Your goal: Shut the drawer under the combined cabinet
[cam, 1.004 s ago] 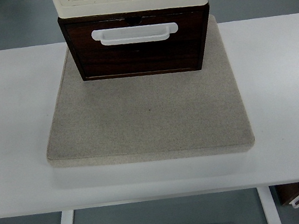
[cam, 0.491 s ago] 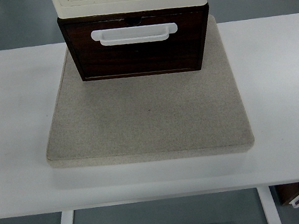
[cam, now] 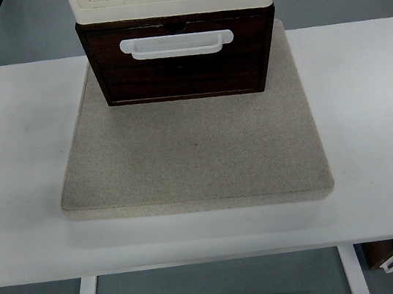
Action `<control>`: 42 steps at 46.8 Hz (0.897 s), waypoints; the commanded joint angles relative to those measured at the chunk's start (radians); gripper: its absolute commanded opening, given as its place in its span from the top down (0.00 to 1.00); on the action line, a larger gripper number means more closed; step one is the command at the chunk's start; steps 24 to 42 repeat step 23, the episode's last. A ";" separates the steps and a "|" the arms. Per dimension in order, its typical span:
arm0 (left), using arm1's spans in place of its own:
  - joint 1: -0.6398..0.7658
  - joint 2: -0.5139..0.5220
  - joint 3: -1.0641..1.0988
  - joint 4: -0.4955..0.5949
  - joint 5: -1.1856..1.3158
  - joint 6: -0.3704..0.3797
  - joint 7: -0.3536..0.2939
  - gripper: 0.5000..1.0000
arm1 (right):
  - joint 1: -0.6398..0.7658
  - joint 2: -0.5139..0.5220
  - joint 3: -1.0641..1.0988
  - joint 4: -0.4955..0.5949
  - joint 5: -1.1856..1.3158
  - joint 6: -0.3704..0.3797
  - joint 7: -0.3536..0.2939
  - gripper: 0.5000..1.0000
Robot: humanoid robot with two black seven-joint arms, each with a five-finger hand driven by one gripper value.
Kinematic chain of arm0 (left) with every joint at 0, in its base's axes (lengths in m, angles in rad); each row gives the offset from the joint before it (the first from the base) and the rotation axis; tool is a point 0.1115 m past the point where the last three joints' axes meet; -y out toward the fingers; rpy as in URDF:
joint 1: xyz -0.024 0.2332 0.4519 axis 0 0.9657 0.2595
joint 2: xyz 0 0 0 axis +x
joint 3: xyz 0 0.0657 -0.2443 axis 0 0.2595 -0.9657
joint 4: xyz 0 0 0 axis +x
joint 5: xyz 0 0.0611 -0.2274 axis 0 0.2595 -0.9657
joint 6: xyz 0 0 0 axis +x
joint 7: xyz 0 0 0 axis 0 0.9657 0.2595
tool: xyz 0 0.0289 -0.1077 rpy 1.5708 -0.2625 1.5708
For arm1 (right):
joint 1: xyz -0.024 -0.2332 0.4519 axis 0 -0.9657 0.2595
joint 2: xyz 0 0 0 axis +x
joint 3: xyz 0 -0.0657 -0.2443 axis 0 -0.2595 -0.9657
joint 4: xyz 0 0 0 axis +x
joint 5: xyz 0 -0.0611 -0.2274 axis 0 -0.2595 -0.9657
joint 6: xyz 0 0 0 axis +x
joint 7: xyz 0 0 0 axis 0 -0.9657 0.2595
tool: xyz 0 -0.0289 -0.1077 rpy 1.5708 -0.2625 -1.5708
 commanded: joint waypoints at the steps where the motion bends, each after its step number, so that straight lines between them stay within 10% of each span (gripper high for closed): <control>1: 0.000 -0.028 0.000 -0.001 -0.002 0.000 -0.003 0.00 | 0.000 0.000 0.001 0.000 0.000 0.000 0.000 0.10; 42: -0.003 -0.141 0.000 0.004 -0.038 0.003 -0.039 0.00 | -0.001 0.000 0.007 0.000 0.002 0.002 0.000 0.10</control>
